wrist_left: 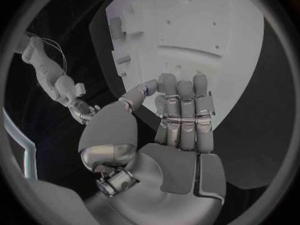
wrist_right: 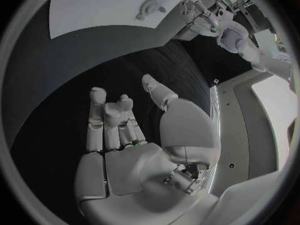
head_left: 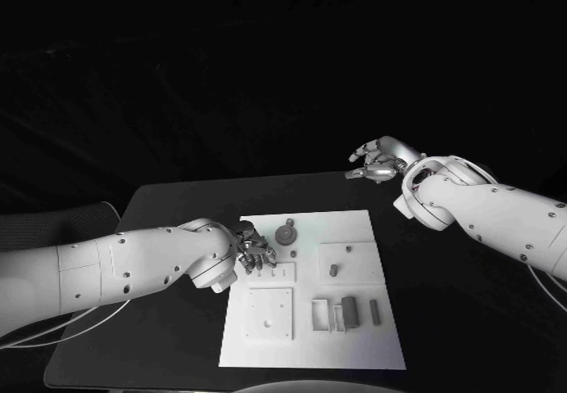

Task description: Assemble the parts on the task board

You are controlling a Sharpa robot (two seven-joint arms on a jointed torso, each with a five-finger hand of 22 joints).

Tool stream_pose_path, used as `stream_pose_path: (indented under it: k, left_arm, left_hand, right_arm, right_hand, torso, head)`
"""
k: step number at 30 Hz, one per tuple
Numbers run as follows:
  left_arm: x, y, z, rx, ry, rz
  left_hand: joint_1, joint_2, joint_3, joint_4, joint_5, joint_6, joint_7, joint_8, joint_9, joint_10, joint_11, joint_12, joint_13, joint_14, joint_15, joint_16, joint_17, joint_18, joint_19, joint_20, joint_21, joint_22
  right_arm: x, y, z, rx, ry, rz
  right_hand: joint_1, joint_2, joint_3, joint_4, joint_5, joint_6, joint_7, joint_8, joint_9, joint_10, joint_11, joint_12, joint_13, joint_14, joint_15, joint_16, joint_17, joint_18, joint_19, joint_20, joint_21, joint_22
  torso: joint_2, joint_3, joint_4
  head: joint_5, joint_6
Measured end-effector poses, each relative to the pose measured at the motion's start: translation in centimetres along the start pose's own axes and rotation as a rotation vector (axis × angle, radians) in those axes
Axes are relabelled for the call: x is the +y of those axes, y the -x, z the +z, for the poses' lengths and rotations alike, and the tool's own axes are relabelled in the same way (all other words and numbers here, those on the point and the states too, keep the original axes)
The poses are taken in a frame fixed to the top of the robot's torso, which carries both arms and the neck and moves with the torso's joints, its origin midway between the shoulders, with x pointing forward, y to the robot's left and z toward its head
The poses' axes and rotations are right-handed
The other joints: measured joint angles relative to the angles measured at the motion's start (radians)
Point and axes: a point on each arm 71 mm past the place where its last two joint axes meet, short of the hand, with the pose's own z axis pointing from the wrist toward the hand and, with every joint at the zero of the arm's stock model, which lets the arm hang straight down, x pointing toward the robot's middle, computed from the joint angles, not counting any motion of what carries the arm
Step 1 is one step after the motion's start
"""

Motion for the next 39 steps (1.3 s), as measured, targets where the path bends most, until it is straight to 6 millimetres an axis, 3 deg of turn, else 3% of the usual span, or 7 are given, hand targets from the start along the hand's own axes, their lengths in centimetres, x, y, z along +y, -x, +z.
stream_pose_path:
  k: [8, 20, 39]
  left_arm:
    - [-0.1, 0.0, 0.1, -0.020, -0.008, 0.028]
    - [-0.1, -0.5, 0.3, -0.036, -0.021, 0.078]
    - [0.7, -1.6, 0.9, -0.071, -0.022, 0.128]
  left_hand:
    - [-0.011, -0.006, 0.003, 0.003, 0.000, 0.003, -0.004, 0.029, 0.000, -0.001, -0.007, 0.048, 0.016, -0.005, -0.006, 0.056, -0.023, 0.000, 0.007, -0.007, 0.012, 0.030]
    - [-0.012, -0.007, 0.003, 0.005, 0.008, 0.000, -0.007, 0.035, 0.009, -0.002, -0.009, 0.058, 0.017, -0.002, -0.009, 0.070, -0.037, -0.001, 0.011, -0.010, 0.012, 0.041]
    - [-0.008, -0.003, 0.005, 0.002, 0.008, -0.002, -0.009, 0.033, 0.015, -0.004, -0.010, 0.066, 0.016, -0.005, -0.013, 0.083, -0.046, -0.001, 0.012, -0.009, 0.012, 0.047]
  right_arm:
    - [0.2, -0.1, -0.1, 0.003, 0.005, 0.003]
    - [0.3, -0.1, -0.1, 0.005, 0.007, 0.005]
    - [0.2, -0.1, -0.2, 0.006, 0.007, 0.005]
  right_hand:
    - [0.000, 0.000, 0.000, 0.000, 0.000, 0.000, 0.000, 0.000, 0.000, 0.000, 0.000, 0.000, -0.001, 0.000, 0.000, 0.000, 0.000, 0.000, 0.000, 0.000, 0.000, 0.000]
    - [0.000, 0.000, -0.007, -0.001, 0.000, -0.003, -0.001, 0.000, 0.000, 0.000, 0.000, 0.004, -0.003, 0.000, 0.000, 0.000, 0.000, 0.000, -0.002, 0.002, 0.000, 0.000]
    - [0.000, 0.000, -0.007, -0.001, 0.000, -0.003, 0.003, 0.000, 0.001, 0.000, 0.000, 0.004, -0.004, 0.000, 0.000, 0.003, 0.000, 0.000, -0.003, 0.004, 0.000, 0.000]
  torso:
    - [0.000, -0.0001, 0.0006]
    - [0.000, -0.0018, 0.0010]
    - [0.001, -0.0013, 0.0001]
  head:
    - [-0.004, -0.010]
    - [-0.009, -0.016]
    - [-0.010, -0.028]
